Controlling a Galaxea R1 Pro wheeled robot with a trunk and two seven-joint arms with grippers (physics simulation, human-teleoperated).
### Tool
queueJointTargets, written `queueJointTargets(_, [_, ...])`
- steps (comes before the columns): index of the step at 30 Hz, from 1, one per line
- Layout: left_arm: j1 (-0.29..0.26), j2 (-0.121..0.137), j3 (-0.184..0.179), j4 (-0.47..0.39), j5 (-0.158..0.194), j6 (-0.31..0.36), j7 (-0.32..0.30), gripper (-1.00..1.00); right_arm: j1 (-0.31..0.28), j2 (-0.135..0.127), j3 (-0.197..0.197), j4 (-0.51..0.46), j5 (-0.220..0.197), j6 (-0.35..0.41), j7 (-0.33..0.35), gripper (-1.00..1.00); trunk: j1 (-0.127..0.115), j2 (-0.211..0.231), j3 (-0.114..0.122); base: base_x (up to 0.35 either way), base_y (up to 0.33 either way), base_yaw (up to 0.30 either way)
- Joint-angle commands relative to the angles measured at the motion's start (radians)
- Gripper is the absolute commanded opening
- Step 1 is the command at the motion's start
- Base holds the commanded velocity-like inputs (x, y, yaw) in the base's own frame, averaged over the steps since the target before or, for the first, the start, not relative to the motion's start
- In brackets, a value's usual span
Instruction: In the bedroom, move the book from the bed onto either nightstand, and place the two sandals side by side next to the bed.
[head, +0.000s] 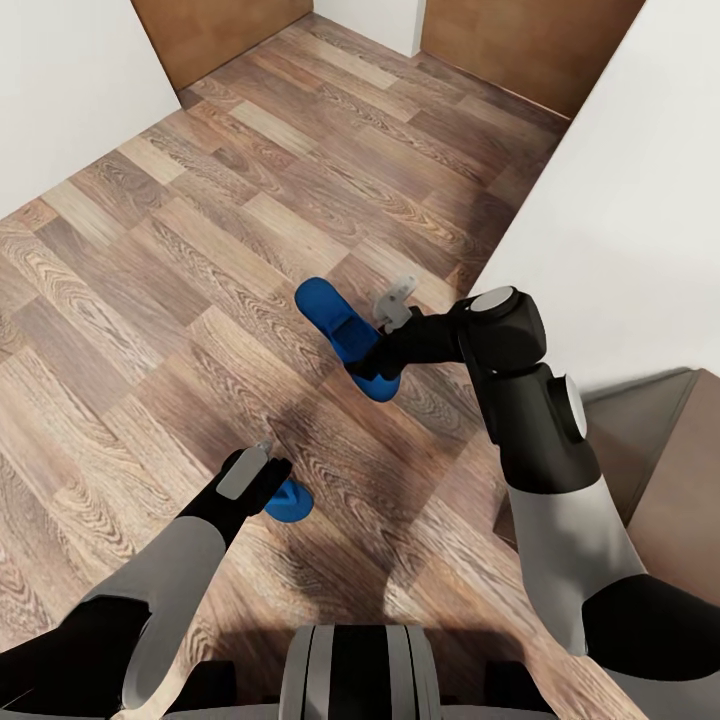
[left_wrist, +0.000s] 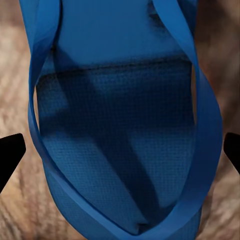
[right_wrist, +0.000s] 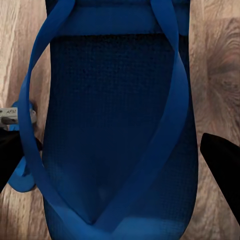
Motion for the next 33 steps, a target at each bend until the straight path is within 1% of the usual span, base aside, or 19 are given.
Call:
queueJointTargets(1, [0.000,0.001,-0.004,-0.001,0.002,0.003,0.007,1.00,-0.001,0.000,0.000,-0.001,0.011,0.006,0.010,-1.00,0.000,0.000,-0.001,0.000,0.000,0.000])
queueJointTargets(6, [0.002,0.002,-0.001,-0.001,0.002,0.003,0.005,1.00,0.000,0.000,0.000,-0.001,0.011,0.006,0.010,-1.00,0.000,0.000,-0.001,0.000,0.000,0.000])
queueJointTargets(7, [0.002,0.003,0.000,-0.001,0.002,0.003,0.005,-1.00,0.000,0.000,0.000,-0.001,0.011,0.006,0.010,-1.00,0.000,0.000,-0.001,0.000,0.000,0.000])
queueJointTargets(17, [0.004,0.008,0.000,-0.001,0.007,0.003,-0.007,-1.00,0.000,-0.001,-0.001,-0.001,0.009,0.006,0.011,-1.00,0.000,0.000,-0.001,0.000,0.000,0.000])
queueJointTargets(24, [0.005,0.010,0.001,-0.001,0.014,0.005,-0.020,-1.00,0.000,-0.006,-0.001,-0.001,0.013,0.006,0.054,-1.00,0.000,0.000,-0.001,0.000,0.000,0.000])
queueJointTargets(33, [0.008,0.010,0.000,-0.003,0.015,0.010,-0.017,-1.00,0.000,-0.007,-0.001,-0.001,0.015,0.006,0.062,-1.00,0.000,0.000,-0.001,0.000,0.000,0.000])
